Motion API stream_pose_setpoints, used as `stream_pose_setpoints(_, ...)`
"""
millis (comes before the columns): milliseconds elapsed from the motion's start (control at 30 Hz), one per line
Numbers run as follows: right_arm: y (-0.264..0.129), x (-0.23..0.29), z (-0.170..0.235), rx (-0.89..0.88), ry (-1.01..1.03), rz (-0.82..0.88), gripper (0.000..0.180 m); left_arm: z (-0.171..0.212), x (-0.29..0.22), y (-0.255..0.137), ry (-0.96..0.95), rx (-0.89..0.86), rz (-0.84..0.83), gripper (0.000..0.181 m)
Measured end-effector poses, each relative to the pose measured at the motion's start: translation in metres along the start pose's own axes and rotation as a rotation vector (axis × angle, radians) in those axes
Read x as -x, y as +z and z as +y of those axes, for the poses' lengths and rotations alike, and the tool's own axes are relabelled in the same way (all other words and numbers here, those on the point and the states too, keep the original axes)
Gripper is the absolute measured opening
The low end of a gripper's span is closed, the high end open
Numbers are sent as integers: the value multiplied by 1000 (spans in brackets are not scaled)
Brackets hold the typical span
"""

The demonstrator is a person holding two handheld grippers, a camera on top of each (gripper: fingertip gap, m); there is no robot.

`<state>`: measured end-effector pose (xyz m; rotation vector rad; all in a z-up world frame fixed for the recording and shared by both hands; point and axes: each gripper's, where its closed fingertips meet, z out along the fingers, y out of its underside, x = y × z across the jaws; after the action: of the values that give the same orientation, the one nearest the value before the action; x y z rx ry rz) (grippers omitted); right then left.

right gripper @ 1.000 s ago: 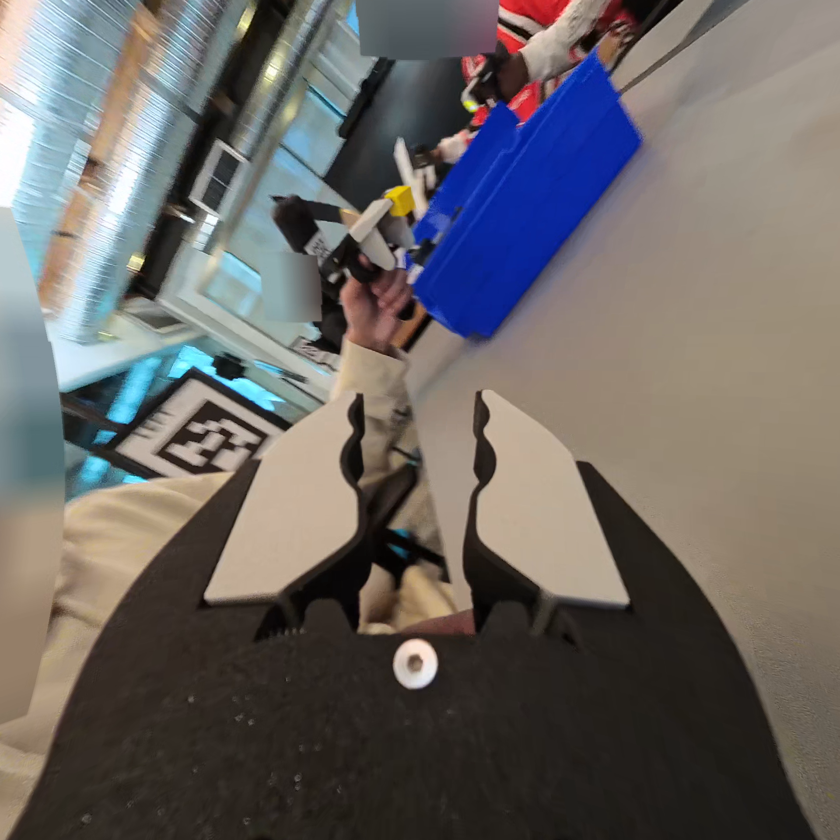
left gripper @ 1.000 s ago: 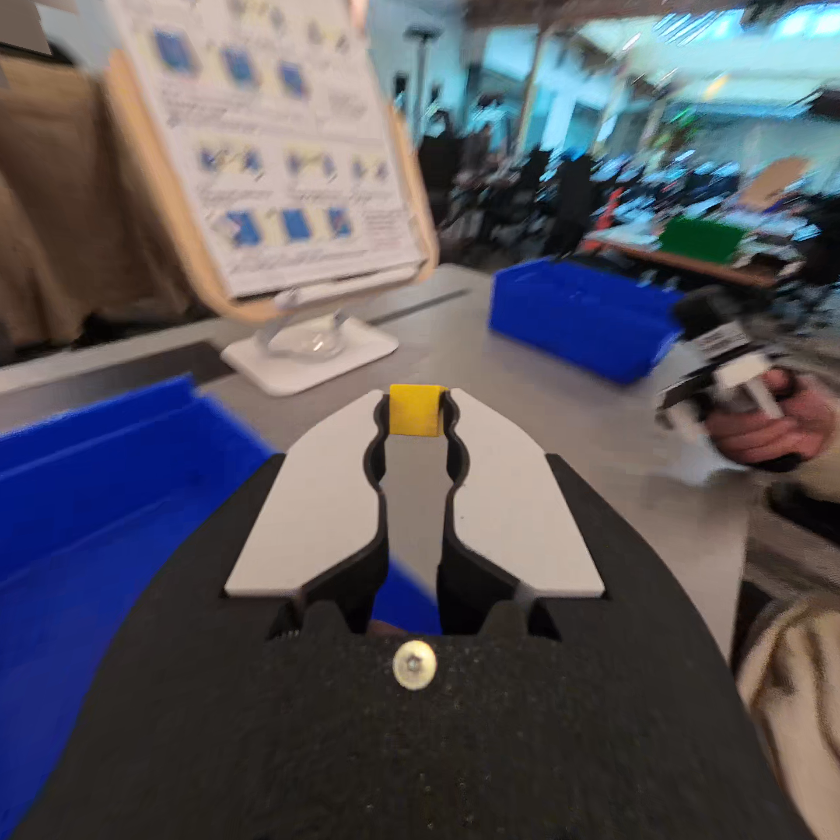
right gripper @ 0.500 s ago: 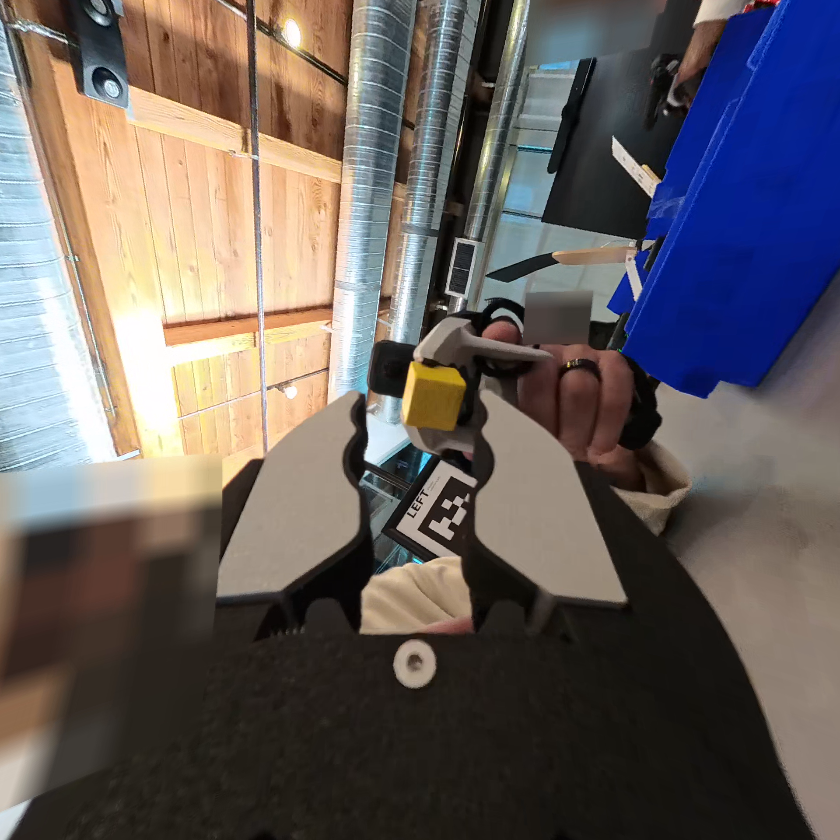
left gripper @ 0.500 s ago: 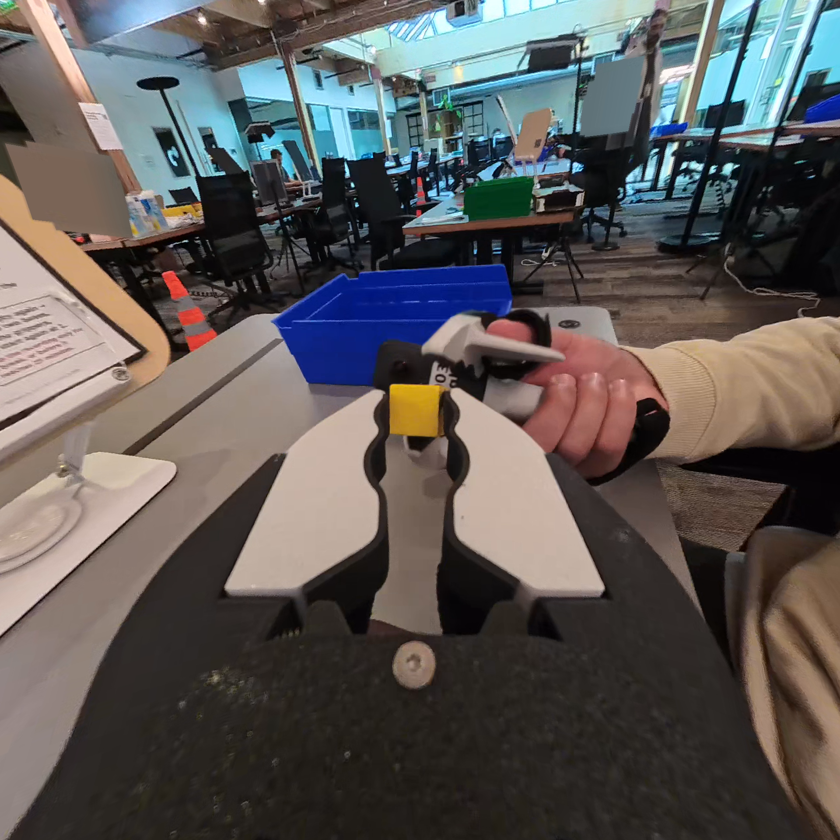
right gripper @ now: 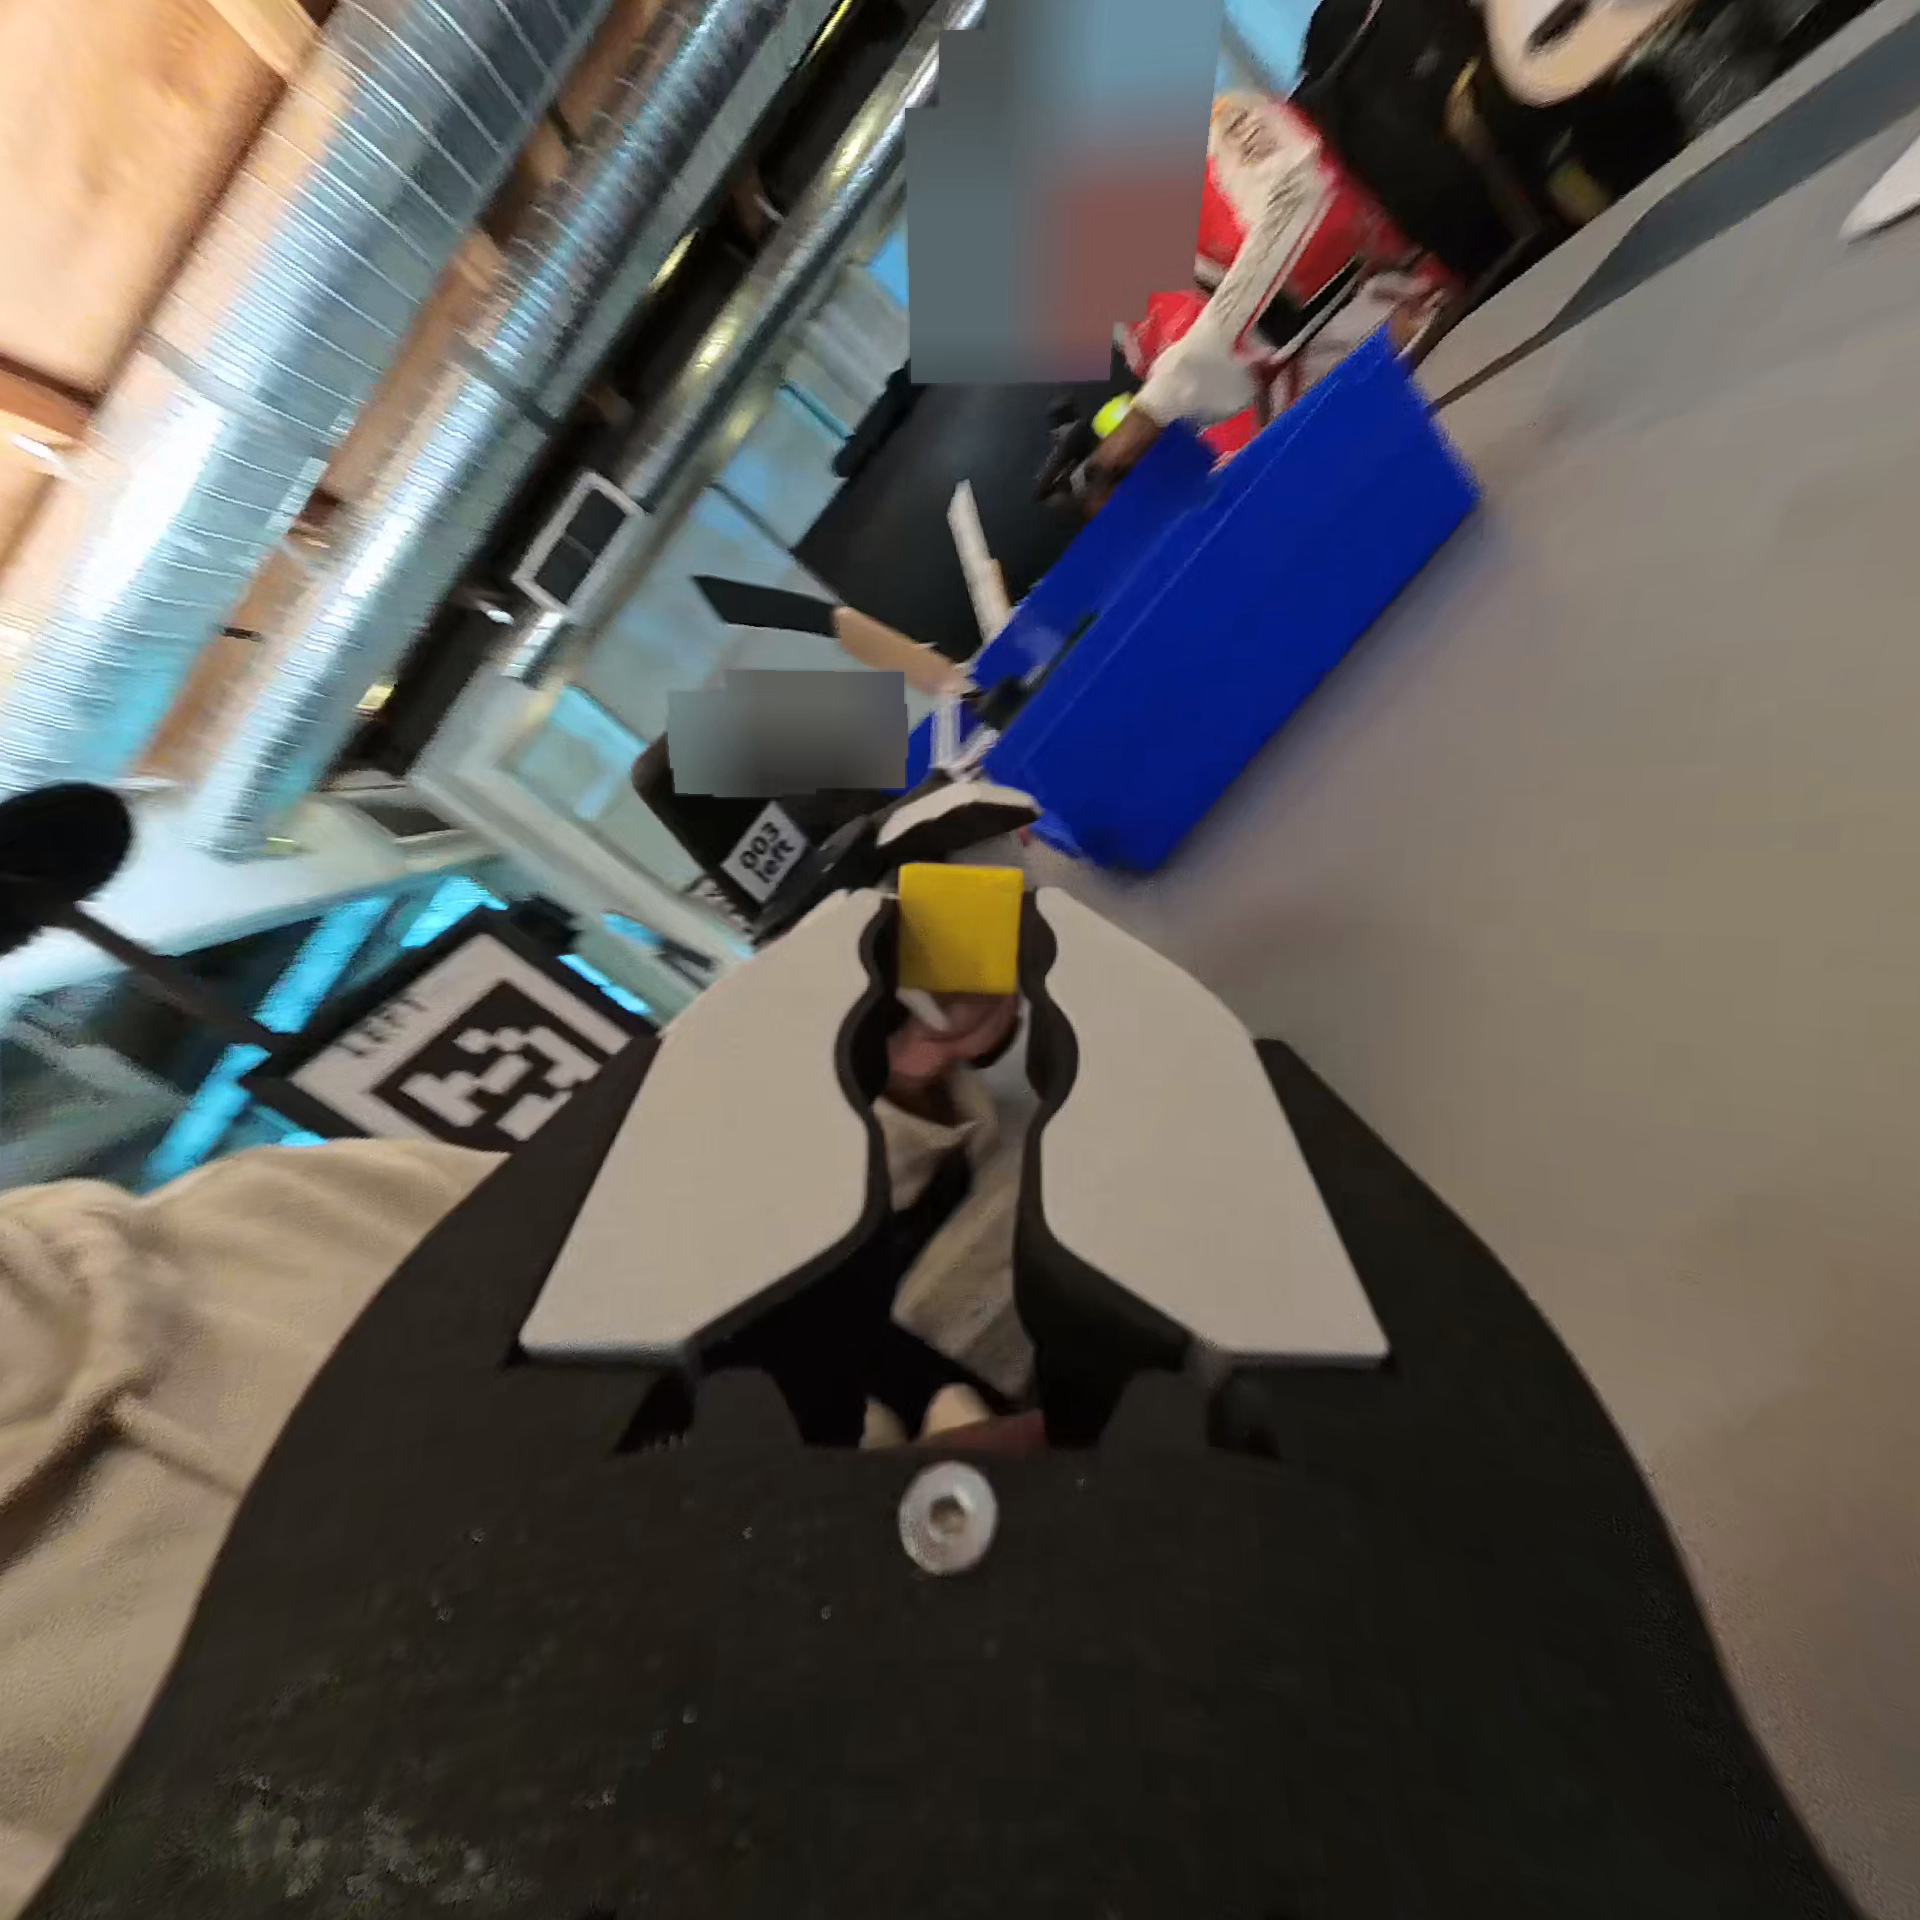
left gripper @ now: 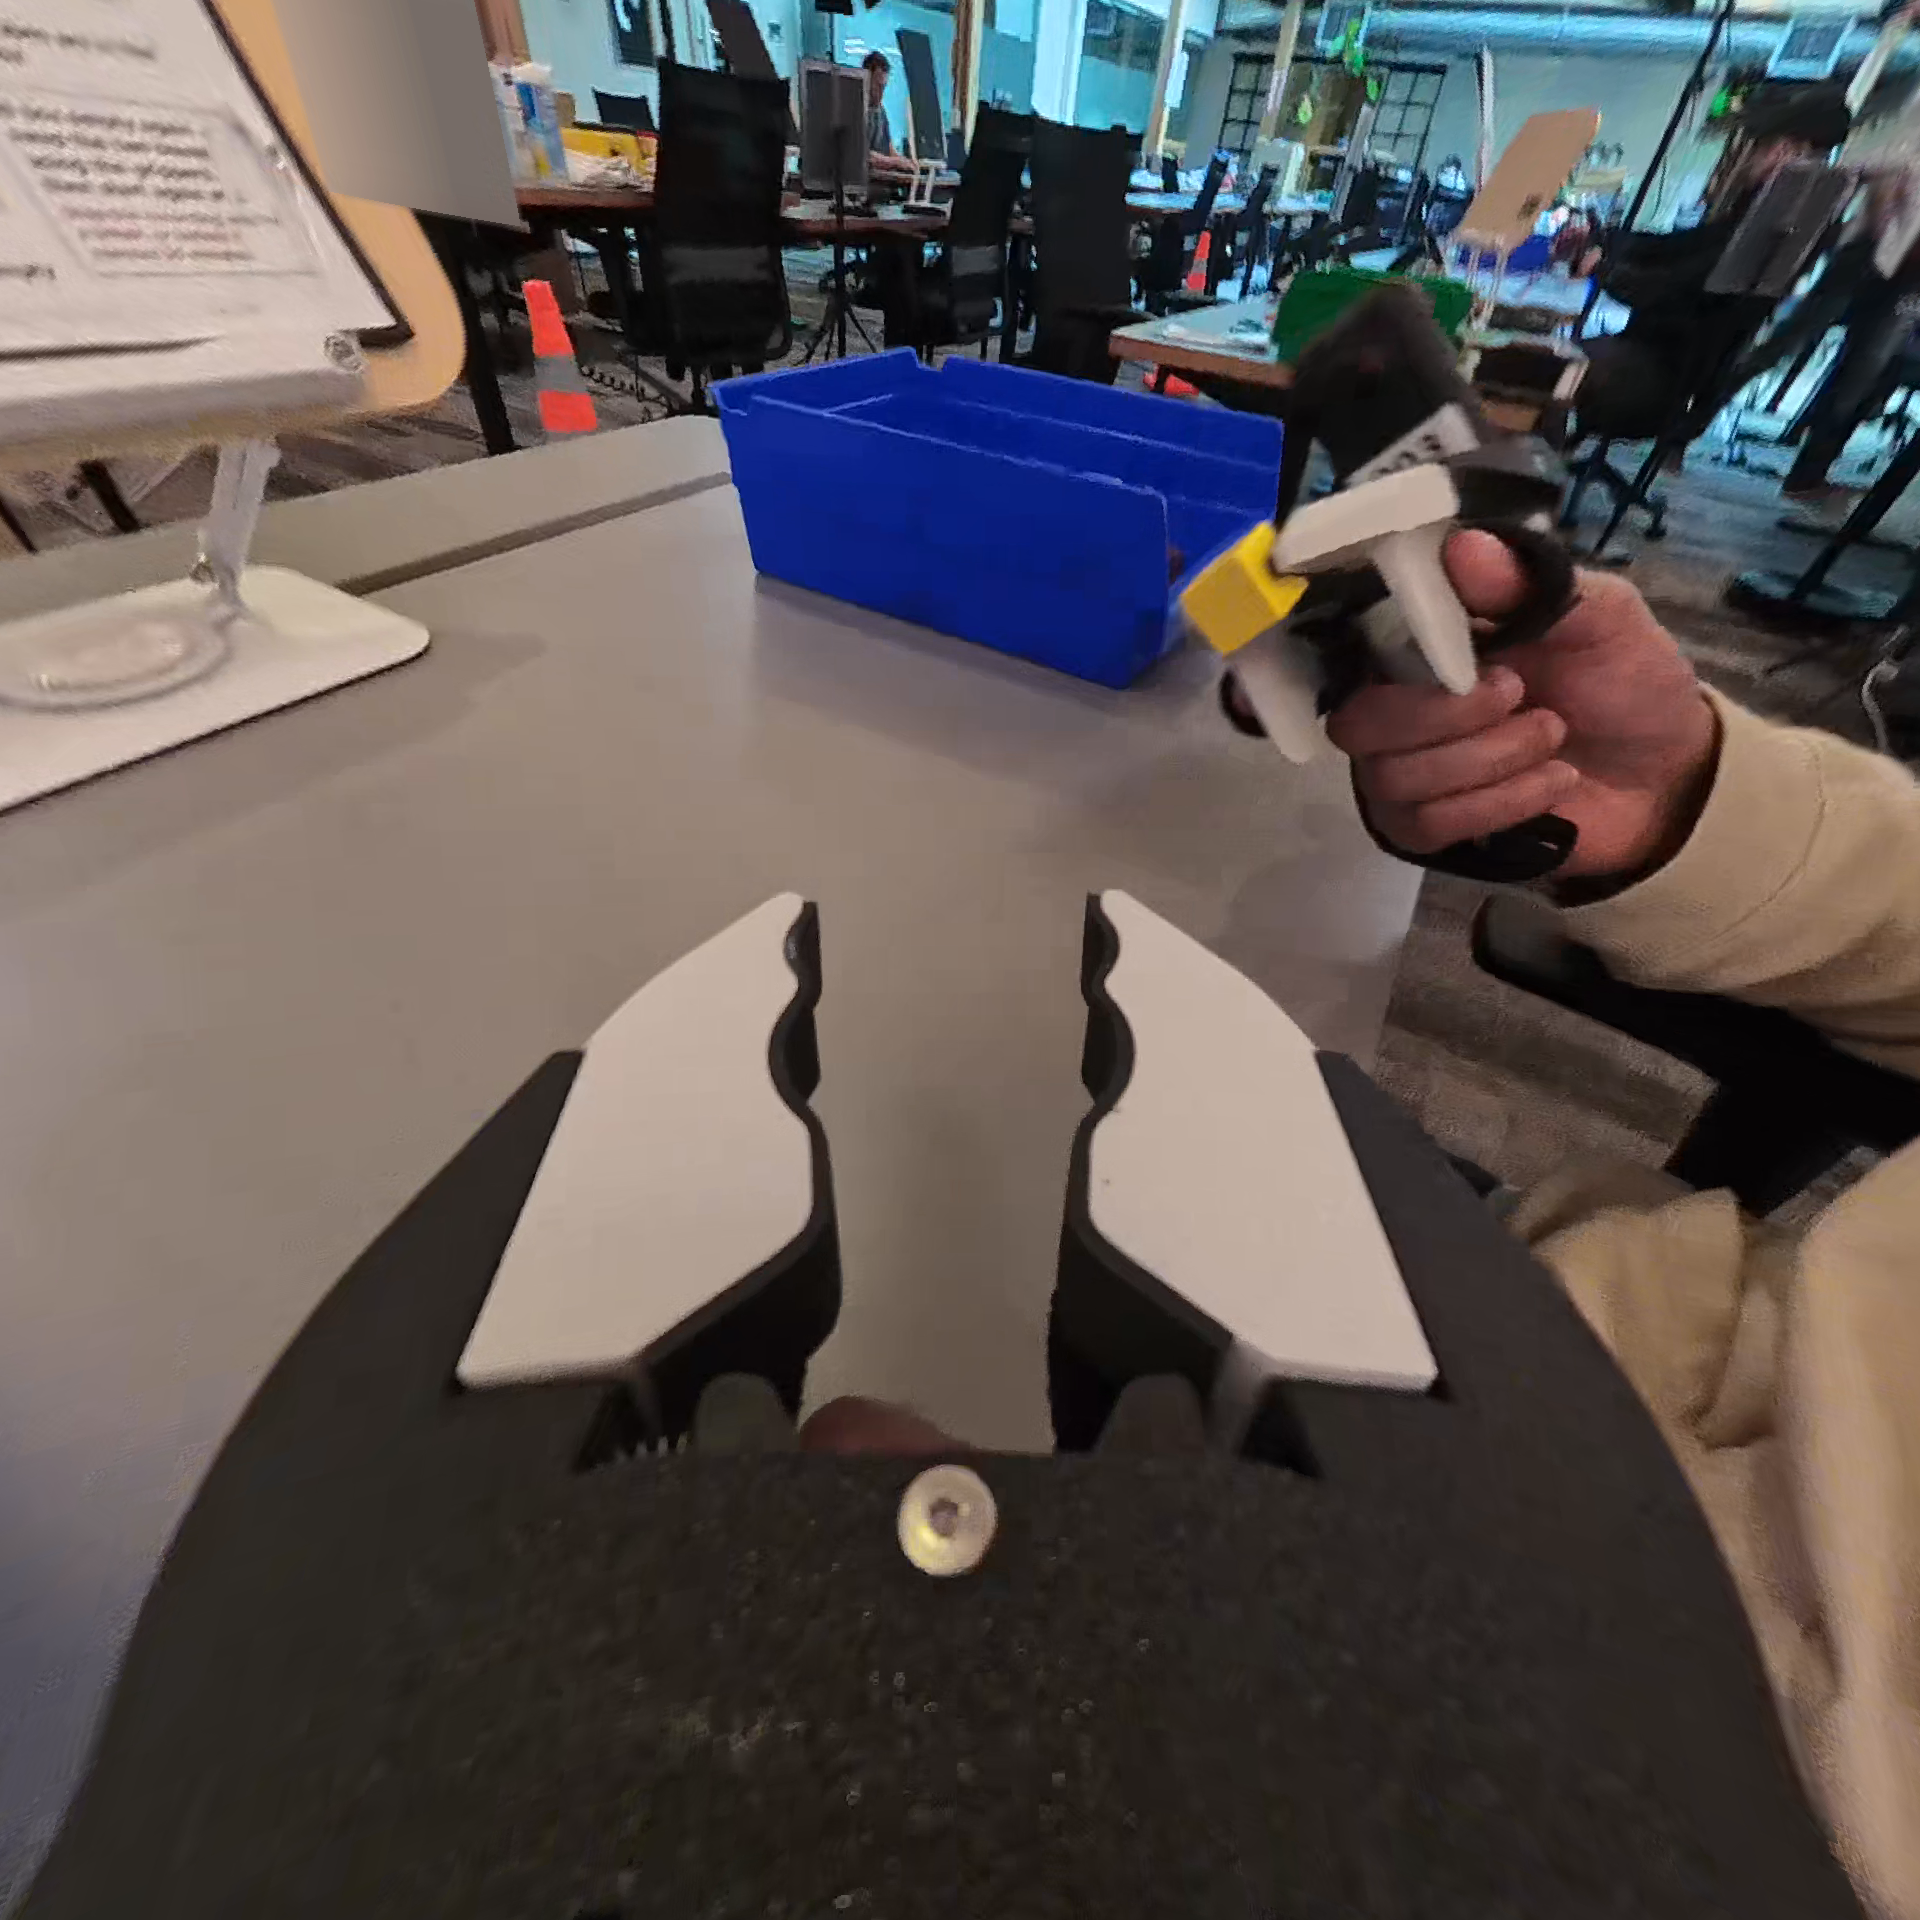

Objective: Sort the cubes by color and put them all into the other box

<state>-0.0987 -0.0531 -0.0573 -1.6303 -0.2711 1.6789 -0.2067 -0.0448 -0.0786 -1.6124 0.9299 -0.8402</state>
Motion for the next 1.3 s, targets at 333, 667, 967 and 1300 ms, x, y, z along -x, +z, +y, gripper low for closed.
stream_pose_setpoints(333, -138, -22, -114, -170, -468, 647, 22, 11, -4, 0, 115, 65, -68, 46)
stream_pose_setpoints(667, -229, -209, -262, 429, -357, 1309, 22, -1, -5, -4, -7, 15, -11, 43)
stream_pose_setpoints(967, -244, -318, -256, 713, -96, 1507, 22, 6, -3, -13, 18, 45, -41, 43)
stream_pose_setpoints(1300, -206, -217, -272, 395, -448, 1414, 36, 14, 6, -14, -9, 80, -73, 42)
